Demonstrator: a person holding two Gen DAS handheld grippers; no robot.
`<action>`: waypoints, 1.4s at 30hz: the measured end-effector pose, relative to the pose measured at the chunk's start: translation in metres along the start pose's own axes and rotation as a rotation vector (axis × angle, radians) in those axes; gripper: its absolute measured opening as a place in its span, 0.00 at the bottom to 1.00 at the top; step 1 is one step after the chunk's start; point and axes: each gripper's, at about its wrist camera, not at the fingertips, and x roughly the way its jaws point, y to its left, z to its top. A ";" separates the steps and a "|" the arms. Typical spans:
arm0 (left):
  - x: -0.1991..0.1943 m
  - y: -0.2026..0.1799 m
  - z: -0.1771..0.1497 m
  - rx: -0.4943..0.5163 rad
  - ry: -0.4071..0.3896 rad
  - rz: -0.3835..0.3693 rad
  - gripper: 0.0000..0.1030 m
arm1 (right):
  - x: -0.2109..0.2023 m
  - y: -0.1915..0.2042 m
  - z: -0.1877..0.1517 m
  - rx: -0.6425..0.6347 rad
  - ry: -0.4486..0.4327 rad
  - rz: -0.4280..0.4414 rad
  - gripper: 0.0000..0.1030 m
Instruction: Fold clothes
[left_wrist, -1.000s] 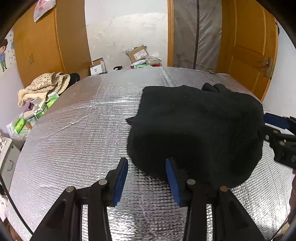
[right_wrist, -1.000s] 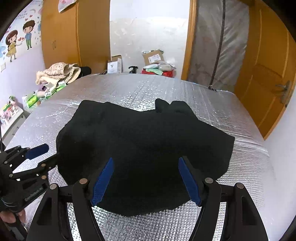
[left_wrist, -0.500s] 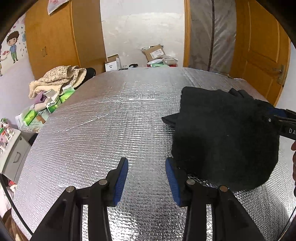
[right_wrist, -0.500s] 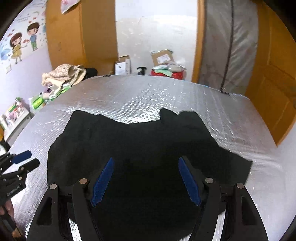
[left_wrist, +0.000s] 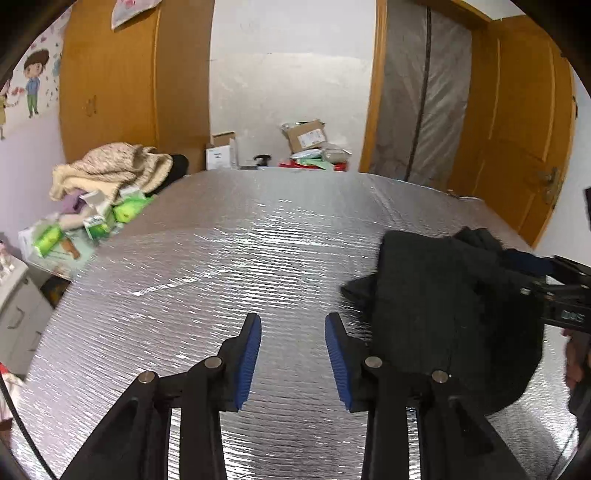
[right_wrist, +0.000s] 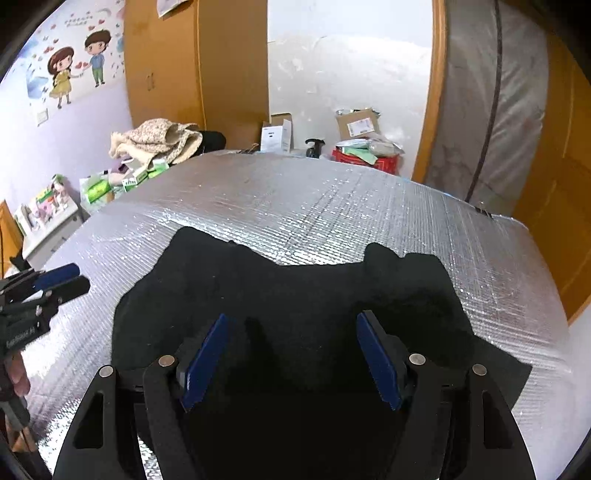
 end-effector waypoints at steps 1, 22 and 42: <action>0.000 -0.001 0.000 0.010 0.006 0.018 0.36 | -0.003 0.001 -0.002 0.006 -0.003 0.000 0.72; 0.040 -0.051 -0.032 0.072 0.152 -0.012 0.38 | -0.030 0.005 -0.030 0.084 -0.016 -0.004 0.72; 0.035 -0.034 -0.033 -0.021 0.159 -0.091 0.41 | -0.024 0.010 -0.026 0.085 -0.023 0.030 0.72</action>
